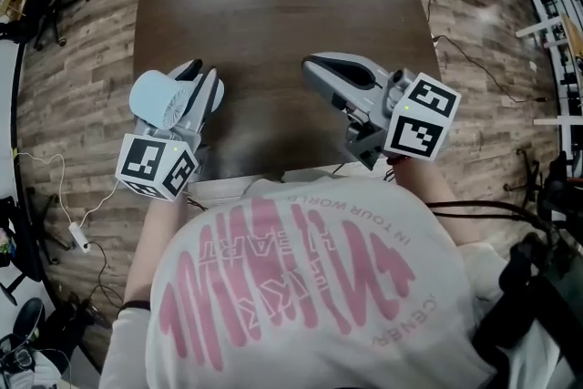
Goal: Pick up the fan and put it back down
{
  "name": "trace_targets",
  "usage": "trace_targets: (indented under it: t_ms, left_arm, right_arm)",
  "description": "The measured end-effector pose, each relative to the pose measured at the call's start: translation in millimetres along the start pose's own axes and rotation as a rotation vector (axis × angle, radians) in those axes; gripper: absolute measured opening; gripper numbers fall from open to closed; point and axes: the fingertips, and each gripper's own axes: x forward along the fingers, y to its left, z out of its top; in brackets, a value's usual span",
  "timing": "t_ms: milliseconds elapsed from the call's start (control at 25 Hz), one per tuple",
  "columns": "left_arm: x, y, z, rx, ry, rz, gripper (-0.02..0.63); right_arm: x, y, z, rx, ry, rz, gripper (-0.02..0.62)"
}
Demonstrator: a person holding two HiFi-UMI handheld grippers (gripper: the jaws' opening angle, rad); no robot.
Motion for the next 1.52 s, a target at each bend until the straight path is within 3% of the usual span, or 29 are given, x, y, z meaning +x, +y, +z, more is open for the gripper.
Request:
trace_targets:
  t_ms: [520, 840, 1520]
  left_arm:
    - [2.1, 5.1, -6.1, -0.017, 0.005, 0.014, 0.118]
    - [16.1, 5.2, -27.6, 0.006, 0.060, -0.008, 0.118]
    - [38.4, 20.7, -72.1, -0.036, 0.159, -0.002, 0.118]
  right_arm:
    - [8.0, 7.1, 1.6, -0.055, 0.030, 0.014, 0.006]
    - [6.5, 2.1, 0.2, -0.044, 0.023, 0.001, 0.006]
    - [3.0, -14.9, -6.0, -0.009, 0.028, -0.042, 0.006]
